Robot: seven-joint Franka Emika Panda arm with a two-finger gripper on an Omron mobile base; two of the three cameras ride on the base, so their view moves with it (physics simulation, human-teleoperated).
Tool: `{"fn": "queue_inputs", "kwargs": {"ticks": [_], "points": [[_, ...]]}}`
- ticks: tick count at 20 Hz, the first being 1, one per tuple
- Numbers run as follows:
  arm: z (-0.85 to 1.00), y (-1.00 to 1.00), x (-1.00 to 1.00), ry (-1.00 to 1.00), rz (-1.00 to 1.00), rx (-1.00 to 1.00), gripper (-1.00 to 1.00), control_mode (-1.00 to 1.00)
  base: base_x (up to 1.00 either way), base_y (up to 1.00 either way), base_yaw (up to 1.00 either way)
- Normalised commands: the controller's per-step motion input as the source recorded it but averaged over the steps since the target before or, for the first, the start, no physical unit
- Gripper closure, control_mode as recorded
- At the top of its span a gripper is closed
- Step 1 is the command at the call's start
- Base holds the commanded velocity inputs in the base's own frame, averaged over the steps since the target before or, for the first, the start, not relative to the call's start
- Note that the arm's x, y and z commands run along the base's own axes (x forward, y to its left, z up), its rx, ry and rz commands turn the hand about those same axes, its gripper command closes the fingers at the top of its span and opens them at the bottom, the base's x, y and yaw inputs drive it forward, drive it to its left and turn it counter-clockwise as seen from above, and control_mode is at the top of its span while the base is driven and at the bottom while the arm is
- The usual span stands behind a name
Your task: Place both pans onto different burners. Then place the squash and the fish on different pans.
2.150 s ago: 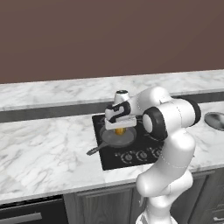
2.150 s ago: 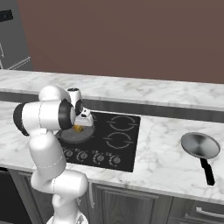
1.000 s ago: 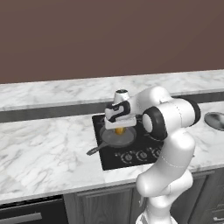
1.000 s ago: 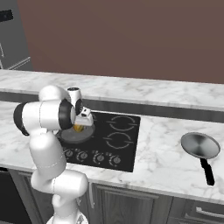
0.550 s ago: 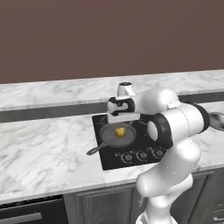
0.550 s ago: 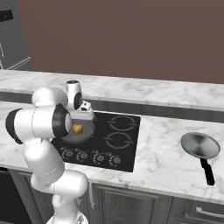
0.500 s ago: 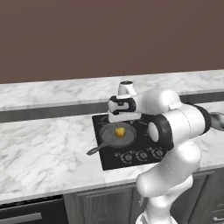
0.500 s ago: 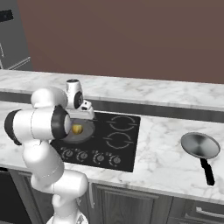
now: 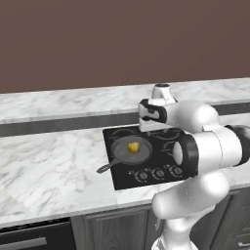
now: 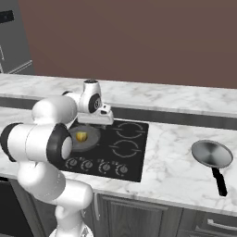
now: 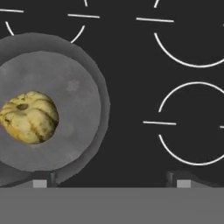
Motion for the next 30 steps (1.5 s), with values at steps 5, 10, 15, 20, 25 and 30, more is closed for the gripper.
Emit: {"fn": "queue_inputs", "kwargs": {"ticks": [5, 10, 15, 20, 25, 30], "points": [[0.07, -0.92, -0.15, 0.00, 0.08, 0.00, -1.00, -1.00, 0.00, 0.00, 0.00], [0.04, -0.88, -0.10, 0.00, 0.08, 0.00, -1.00, -1.00, 0.00, 0.00, 0.00], [0.03, -0.84, -0.04, 0.00, 0.07, 0.00, -1.00, -1.00, 0.00, 0.00, 0.00], [0.10, -0.84, -0.07, 0.00, 0.05, 0.00, -1.00, -1.00, 0.00, 0.00, 0.00], [0.19, -0.79, -0.13, 0.00, 0.04, 0.00, -1.00, -1.00, 0.00, 0.00, 0.00], [0.12, -0.77, -0.23, 0.00, 0.05, 0.00, -1.00, -1.00, 0.00, 0.00, 0.00]]}}
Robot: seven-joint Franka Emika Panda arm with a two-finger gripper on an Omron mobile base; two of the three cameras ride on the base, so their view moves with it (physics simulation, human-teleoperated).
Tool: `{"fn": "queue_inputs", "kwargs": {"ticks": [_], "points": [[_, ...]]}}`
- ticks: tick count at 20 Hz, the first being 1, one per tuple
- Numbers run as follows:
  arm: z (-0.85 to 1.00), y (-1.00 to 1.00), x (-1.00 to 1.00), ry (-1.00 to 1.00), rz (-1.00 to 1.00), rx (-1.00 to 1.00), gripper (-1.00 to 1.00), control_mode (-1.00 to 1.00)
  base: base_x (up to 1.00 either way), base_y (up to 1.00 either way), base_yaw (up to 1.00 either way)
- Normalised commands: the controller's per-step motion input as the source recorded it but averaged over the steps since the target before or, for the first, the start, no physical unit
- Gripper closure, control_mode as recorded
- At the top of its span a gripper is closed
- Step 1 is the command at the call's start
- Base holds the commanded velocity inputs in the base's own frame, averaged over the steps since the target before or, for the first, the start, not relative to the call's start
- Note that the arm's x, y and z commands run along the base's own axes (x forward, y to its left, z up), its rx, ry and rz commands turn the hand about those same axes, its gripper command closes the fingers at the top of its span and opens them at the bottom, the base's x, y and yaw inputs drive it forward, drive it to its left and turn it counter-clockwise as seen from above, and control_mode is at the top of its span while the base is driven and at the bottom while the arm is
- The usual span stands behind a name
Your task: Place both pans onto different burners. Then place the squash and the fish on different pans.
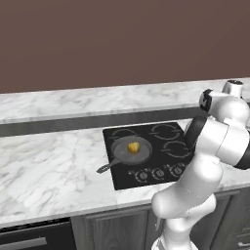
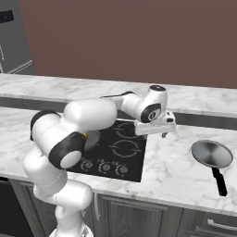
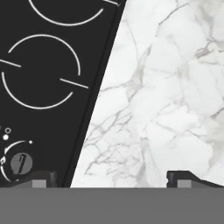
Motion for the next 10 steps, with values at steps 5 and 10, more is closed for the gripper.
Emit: {"fn": "queue_inputs", "kwargs": {"ticks": [5, 10], "points": [[0.00, -0.60, -0.41, 0.00, 0.03, 0.00, -1.00, -1.00, 0.00, 0.00, 0.00], [0.00, -0.56, -0.37, 0.00, 0.02, 0.00, -1.00, -1.00, 0.00, 0.00, 0.00]]}}
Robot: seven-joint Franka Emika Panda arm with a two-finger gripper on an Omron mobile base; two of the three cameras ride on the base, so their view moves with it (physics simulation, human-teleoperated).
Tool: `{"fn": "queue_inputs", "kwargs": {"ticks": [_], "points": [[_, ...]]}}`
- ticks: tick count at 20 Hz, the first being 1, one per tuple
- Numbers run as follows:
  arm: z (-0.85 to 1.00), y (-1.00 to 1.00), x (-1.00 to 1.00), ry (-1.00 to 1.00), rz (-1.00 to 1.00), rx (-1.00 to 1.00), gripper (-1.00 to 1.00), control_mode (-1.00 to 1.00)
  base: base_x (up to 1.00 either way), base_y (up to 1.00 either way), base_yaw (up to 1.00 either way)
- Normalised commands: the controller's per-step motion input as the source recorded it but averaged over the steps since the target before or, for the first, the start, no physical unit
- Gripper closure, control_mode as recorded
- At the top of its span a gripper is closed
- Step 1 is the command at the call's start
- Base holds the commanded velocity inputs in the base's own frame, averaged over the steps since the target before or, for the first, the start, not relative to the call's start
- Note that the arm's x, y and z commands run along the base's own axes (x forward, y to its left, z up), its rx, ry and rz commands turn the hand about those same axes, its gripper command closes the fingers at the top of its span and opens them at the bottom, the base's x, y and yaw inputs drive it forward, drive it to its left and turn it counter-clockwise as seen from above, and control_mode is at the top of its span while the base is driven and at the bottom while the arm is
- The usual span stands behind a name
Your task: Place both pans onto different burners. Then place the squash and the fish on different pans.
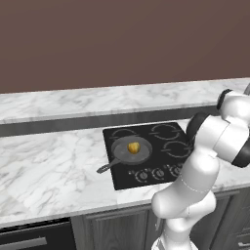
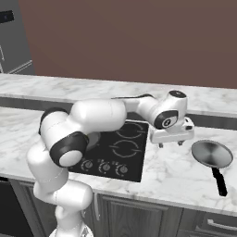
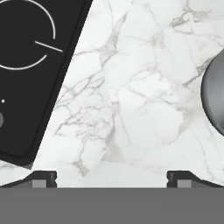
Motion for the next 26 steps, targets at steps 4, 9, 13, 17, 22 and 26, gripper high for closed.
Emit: {"fn": "queue_inputs", "kwargs": {"ticks": [4, 9, 13, 17, 22, 26], "points": [[0.00, -0.51, -0.23, 0.00, 0.02, 0.00, -1.00, -1.00, 0.00, 0.00, 0.00], [0.00, -0.43, -0.08, 0.00, 0.03, 0.00, -1.00, -1.00, 0.00, 0.00, 0.00], [0.00, -0.41, -0.04, 0.00, 0.00, 0.00, -1.00, -1.00, 0.00, 0.00, 0.00], [0.00, -0.43, 0.00, 0.00, 0.00, 0.00, -1.00, -1.00, 0.00, 0.00, 0.00], [0.00, -0.44, 0.00, 0.00, 0.00, 0.00, -1.00, -1.00, 0.00, 0.00, 0.00], [-0.01, -0.37, -0.02, 0.00, 0.00, 0.02, -1.00, -1.00, 0.00, 0.00, 0.00]]}}
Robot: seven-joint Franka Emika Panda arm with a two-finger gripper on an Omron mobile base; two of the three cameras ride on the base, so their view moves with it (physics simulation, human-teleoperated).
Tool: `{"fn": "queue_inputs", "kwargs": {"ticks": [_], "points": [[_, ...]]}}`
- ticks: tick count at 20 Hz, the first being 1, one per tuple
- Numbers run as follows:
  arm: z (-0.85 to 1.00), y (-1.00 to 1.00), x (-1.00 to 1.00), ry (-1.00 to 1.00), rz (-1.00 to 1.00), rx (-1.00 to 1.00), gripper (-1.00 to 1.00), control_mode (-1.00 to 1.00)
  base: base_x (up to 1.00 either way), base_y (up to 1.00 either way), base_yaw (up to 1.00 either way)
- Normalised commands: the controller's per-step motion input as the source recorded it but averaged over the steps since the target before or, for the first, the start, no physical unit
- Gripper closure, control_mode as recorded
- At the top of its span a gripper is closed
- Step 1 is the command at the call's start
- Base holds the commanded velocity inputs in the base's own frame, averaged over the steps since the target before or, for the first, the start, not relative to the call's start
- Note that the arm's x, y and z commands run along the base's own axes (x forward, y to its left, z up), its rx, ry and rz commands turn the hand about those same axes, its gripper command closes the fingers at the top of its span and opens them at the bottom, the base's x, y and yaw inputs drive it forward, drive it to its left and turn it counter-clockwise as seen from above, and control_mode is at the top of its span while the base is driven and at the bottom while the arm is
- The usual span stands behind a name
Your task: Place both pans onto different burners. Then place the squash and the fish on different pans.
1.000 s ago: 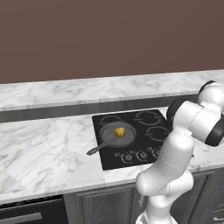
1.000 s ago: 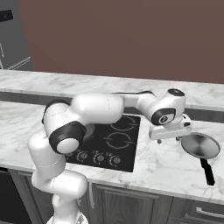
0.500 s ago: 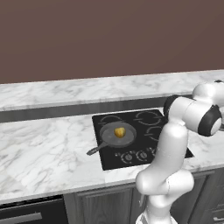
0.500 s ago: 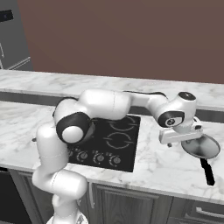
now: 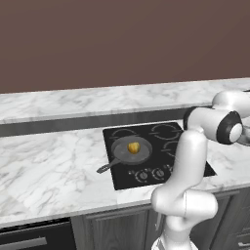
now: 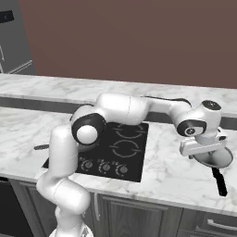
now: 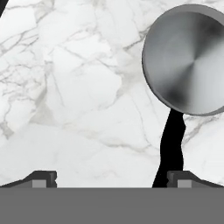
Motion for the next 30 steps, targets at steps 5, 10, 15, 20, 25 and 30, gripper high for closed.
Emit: {"fn": "queue_inputs", "kwargs": {"ticks": [5, 10, 15, 20, 25, 30], "points": [[-0.04, -0.13, -0.07, 0.00, 0.00, 0.02, -1.00, -1.00, 0.00, 0.00, 0.00], [-0.13, -0.02, -0.13, 0.00, -0.01, 0.01, -1.00, -1.00, 0.00, 0.00, 0.00], [-0.26, 0.00, -0.13, 0.00, -0.02, 0.00, -1.00, -1.00, 0.00, 0.00, 0.00], [-0.32, -0.04, -0.04, -0.01, -0.01, 0.00, -1.00, -1.00, 0.00, 0.00, 0.00], [-0.21, -0.15, 0.00, 0.00, -0.05, 0.00, -1.00, -1.00, 0.00, 0.00, 0.00], [-0.15, -0.20, 0.00, 0.00, -0.07, 0.00, -1.00, -1.00, 0.00, 0.00, 0.00]]}}
